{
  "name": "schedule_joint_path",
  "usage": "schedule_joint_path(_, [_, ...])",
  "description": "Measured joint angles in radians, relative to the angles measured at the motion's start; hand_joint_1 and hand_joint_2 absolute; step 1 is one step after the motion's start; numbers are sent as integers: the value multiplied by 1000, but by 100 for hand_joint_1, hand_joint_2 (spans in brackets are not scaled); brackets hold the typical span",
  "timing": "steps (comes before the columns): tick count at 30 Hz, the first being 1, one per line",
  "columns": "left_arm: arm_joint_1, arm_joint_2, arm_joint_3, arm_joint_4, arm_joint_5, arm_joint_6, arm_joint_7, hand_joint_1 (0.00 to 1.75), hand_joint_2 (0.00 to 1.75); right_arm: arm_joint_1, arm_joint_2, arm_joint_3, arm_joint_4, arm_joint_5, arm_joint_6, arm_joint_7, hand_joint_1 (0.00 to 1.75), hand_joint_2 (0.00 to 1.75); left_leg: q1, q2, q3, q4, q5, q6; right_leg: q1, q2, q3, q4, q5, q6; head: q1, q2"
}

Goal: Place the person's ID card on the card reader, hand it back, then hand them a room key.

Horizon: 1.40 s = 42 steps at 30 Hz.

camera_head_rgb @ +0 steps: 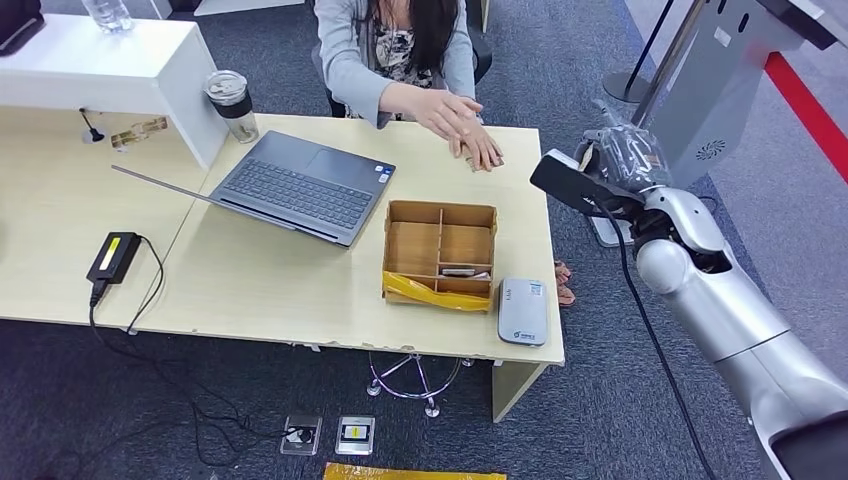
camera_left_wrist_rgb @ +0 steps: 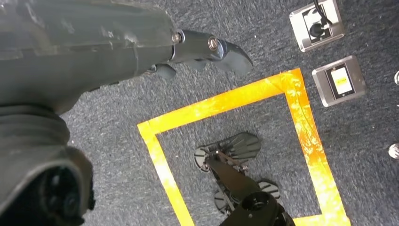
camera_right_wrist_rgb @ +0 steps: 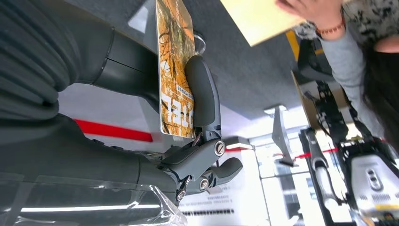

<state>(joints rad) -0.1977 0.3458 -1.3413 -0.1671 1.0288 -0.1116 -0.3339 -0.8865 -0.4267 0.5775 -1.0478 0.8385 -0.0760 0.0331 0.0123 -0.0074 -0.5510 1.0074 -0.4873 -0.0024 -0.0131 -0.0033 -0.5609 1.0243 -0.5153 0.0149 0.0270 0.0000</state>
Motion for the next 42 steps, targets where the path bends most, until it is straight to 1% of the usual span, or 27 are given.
schedule_joint_path(3, [0,1,0,0,-4,-1,-2,0,0,-30,20,2,37,23,-20,-28,175,175,0,0,0,0,0,0,0,0,0,0,0,0,0,0])
schedule_joint_path(8, [-2,1,0,0,-6,-1,-4,0,0,-67,77,9,95,42,-41,-47,175,175,1,-1,0,0,0,0,1,-1,0,0,0,0,0,0])
schedule_joint_path(11, [-1,1,0,0,-6,-3,-4,0,0,-76,105,13,115,43,-45,-55,175,175,1,-2,-1,0,1,0,1,-2,0,0,0,0,0,0])
schedule_joint_path(18, [-3,-2,0,0,-13,-10,-10,0,0,-76,195,31,179,48,-76,-56,175,175,1,-1,0,0,1,0,1,-1,-1,0,0,0,0,0])
schedule_joint_path(19, [-3,-2,0,0,-13,-10,-10,0,0,-74,204,34,185,49,-80,-57,131,175,1,-1,0,0,1,0,1,-1,-1,0,0,0,0,0])
schedule_joint_path(22, [-3,-2,0,0,-13,-10,-10,0,0,-70,228,42,194,50,-86,-65,0,44,1,-1,0,0,1,0,1,-1,-1,1,0,0,0,0])
schedule_joint_path(23, [-3,-2,0,0,-13,-9,-10,0,0,-69,235,43,197,50,-87,-68,0,0,1,-1,0,0,1,0,1,-1,-1,0,0,0,0,0])
schedule_joint_path(30, [-2,-2,0,0,-4,-5,-10,0,0,-48,263,56,193,65,-73,-77,0,0,1,-1,0,0,1,0,1,-1,0,0,0,0,0,0])
schedule_joint_path(35, [-1,-2,-1,0,4,1,-10,0,0,-15,262,62,140,63,-46,-42,0,0,1,-1,0,0,1,0,1,-1,-1,0,0,0,0,0])
schedule_joint_path(38, [0,-2,-1,0,14,7,-10,0,0,17,241,55,80,46,-23,2,0,0,1,-1,0,0,1,0,1,0,-1,0,0,0,0,0])
schedule_joint_path(42, [3,-2,-1,0,24,19,-4,0,0,83,190,28,-28,24,9,69,0,0,1,-1,1,0,1,0,1,-1,0,0,0,0,0,0])
